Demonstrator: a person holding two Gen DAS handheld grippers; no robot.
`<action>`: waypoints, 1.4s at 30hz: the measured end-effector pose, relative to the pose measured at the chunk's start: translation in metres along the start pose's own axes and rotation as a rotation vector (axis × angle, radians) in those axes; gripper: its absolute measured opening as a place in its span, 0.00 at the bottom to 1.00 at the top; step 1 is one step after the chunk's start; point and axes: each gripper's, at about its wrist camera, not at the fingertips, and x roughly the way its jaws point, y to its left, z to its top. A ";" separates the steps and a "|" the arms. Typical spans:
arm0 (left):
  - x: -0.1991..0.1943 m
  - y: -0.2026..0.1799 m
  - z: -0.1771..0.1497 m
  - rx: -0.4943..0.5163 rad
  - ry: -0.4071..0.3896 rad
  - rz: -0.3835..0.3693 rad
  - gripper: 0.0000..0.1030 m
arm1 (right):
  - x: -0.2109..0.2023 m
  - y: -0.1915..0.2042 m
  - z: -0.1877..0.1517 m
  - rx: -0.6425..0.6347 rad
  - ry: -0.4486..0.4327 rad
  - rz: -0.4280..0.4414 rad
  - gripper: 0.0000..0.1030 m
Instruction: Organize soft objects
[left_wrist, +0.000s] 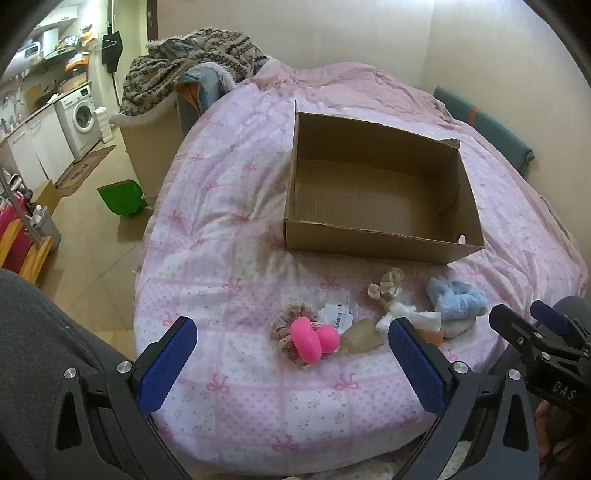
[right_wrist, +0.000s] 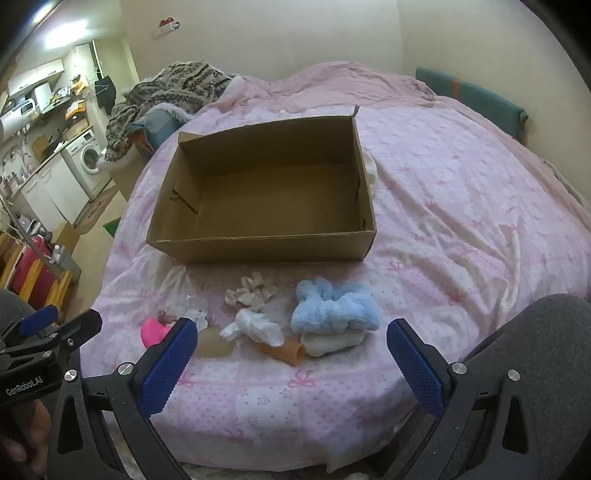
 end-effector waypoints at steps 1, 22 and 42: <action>0.000 0.000 0.000 -0.003 -0.005 -0.007 1.00 | 0.000 0.000 0.000 0.000 0.002 -0.001 1.00; 0.002 -0.003 -0.001 0.012 -0.004 -0.003 1.00 | -0.001 -0.001 0.000 0.005 -0.002 -0.005 1.00; 0.002 -0.003 -0.001 0.011 -0.002 -0.003 1.00 | -0.001 -0.002 0.000 0.007 0.001 -0.003 1.00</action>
